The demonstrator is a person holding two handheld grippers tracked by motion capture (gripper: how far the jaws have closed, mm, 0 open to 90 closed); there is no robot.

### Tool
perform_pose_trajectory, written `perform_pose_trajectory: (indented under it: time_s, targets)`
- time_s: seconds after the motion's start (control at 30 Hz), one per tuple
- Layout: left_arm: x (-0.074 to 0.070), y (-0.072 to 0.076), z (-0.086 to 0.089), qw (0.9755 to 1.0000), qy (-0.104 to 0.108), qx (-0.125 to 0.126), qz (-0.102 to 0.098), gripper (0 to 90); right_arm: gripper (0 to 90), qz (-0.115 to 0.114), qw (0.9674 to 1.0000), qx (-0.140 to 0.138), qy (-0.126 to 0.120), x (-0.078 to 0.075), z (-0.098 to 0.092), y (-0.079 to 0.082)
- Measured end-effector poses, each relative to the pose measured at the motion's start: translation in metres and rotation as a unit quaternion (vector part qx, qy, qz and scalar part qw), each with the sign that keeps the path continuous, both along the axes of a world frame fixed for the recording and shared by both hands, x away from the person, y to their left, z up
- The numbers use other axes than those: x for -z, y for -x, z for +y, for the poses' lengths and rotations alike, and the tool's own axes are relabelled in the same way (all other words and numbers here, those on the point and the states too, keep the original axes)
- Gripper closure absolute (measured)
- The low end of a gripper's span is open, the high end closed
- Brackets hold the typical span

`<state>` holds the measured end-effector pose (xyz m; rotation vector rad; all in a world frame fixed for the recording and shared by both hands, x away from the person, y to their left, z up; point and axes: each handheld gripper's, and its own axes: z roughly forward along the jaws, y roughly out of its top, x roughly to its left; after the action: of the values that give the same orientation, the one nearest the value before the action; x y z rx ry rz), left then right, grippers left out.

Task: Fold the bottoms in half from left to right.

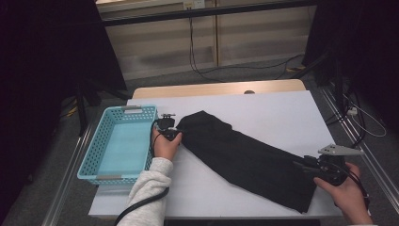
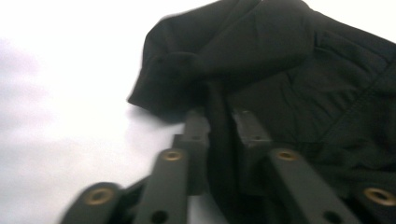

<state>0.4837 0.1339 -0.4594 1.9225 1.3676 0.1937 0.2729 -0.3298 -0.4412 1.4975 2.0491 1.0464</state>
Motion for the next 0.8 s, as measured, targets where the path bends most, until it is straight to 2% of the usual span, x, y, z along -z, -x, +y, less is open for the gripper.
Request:
perform_pose_trajectory:
  time_s: [0.2,0.33,0.53,0.8]
  targets:
    - [-0.006,0.001,0.001,1.0,0.005,0.0,0.006,82.9,44.9,0.004,1.0,-0.007,-0.001,0.003,0.002,-0.001]
    - [-0.014,0.001,0.005,0.9999,0.012,-0.005,0.001,83.0,42.4,0.006,1.0,-0.007,-0.003,0.003,0.003,-0.001]
    - [-0.029,0.002,0.01,0.9997,0.017,-0.013,-0.011,83.3,33.0,0.005,0.9999,-0.007,-0.007,0.004,0.005,-0.002]
    - [-0.038,0.006,0.016,0.9993,0.02,-0.026,-0.017,83.4,26.4,0.003,0.9998,-0.017,-0.013,0.005,0.009,-0.003]
